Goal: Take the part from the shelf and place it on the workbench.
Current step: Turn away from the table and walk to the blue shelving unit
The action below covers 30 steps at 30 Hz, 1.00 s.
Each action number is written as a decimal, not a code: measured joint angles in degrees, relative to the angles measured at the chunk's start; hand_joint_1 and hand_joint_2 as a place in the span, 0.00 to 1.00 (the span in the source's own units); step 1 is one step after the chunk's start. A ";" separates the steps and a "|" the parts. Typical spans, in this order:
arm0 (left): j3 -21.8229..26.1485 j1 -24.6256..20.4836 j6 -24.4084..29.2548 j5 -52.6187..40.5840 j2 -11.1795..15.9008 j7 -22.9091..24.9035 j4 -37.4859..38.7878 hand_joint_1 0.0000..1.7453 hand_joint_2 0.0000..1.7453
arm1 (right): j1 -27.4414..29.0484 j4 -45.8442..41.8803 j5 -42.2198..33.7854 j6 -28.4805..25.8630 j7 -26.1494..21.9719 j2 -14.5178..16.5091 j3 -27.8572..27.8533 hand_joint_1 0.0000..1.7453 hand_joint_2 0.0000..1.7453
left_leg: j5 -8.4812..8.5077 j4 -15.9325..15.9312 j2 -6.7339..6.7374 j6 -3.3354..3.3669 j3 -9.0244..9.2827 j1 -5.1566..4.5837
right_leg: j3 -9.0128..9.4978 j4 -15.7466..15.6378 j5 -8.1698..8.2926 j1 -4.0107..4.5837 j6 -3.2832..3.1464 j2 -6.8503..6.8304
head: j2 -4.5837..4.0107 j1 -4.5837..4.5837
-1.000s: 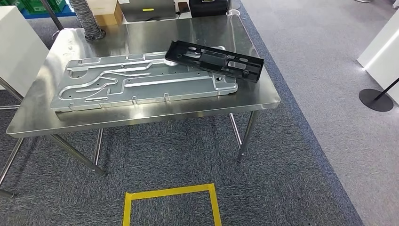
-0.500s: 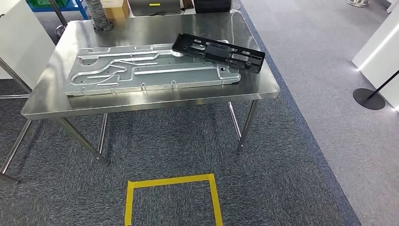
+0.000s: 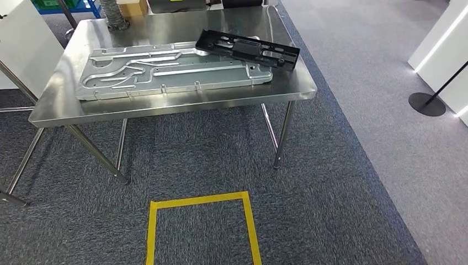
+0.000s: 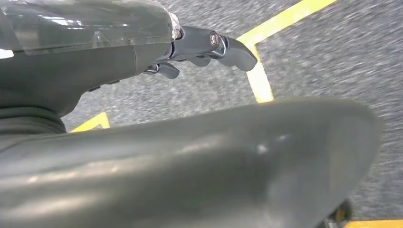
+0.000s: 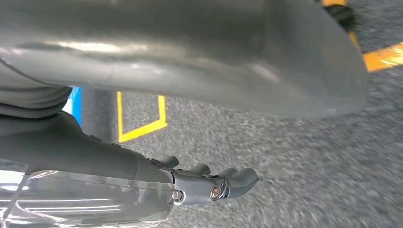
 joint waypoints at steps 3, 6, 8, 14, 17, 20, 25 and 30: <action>-0.01 0.07 0.02 -0.07 0.03 -0.05 0.00 0.00 0.00 | 0.00 0.05 0.20 0.69 0.69 0.79 0.23 0.00 0.00 | -7.50 10.22 -0.10 -0.89 -2.56 0.50 | -2.32 0.13 1.81 0.02 -0.32 -0.11 | 0.00 0.00; -0.09 0.05 -0.06 -0.26 0.08 -0.09 0.00 0.00 0.00 | 0.02 0.08 0.33 1.21 0.82 1.56 0.35 0.00 0.00 | -5.30 11.21 -0.11 -1.16 0.15 0.89 | -4.71 0.53 3.39 -0.05 0.04 -0.12 | 0.00 0.00; -0.19 -0.19 -0.29 -0.44 0.13 -0.05 0.00 0.00 0.00 | 0.00 0.08 0.34 1.35 0.67 2.05 0.39 0.00 0.00 | -3.04 3.13 -0.17 -0.93 6.22 0.96 | -5.94 0.98 4.21 -0.03 0.50 -0.08 | 0.00 -0.01; -0.23 -0.67 -0.55 -0.11 0.18 0.11 0.00 0.00 0.00 | 0.03 0.12 0.83 1.48 -0.11 2.99 0.68 0.00 0.00 | -2.77 -6.05 -0.21 1.26 10.19 0.69 | -7.46 1.58 5.54 -0.03 2.66 -0.04 | 0.00 0.00; -0.22 -0.75 -0.58 -0.02 0.19 0.09 0.00 0.00 0.00 | 0.07 0.15 1.09 1.57 -0.06 3.20 0.81 0.00 0.00 | -0.86 -6.16 0.03 2.35 7.96 0.52 | -10.19 9.30 -1.90 -0.16 3.11 0.19 | 0.00 0.00; -0.21 -0.68 -0.60 0.30 0.19 0.08 0.00 0.00 0.00 | 0.08 0.16 1.95 1.62 0.36 3.26 1.17 0.00 0.00 | 0.77 -5.76 0.11 2.57 5.64 0.05 | -11.10 17.35 -4.64 -0.10 3.15 0.24 | 0.00 0.00; -0.16 -0.80 -0.60 0.97 0.09 0.03 0.00 0.00 0.00 | -0.25 0.11 2.95 1.55 0.60 3.38 1.63 0.00 0.00 | 2.48 -3.99 0.15 1.90 2.50 -0.32 | 1.02 1.98 -1.19 0.74 1.41 0.21 | 0.00 -0.01; -0.13 -0.70 -0.50 1.07 0.12 -0.03 0.00 0.00 0.00 | -0.42 0.18 3.07 1.57 0.68 3.57 1.81 0.00 0.00 | 1.23 -1.94 0.00 0.27 0.96 -0.09 | 0.68 -0.87 0.11 0.66 -0.40 -0.07 | 0.00 0.00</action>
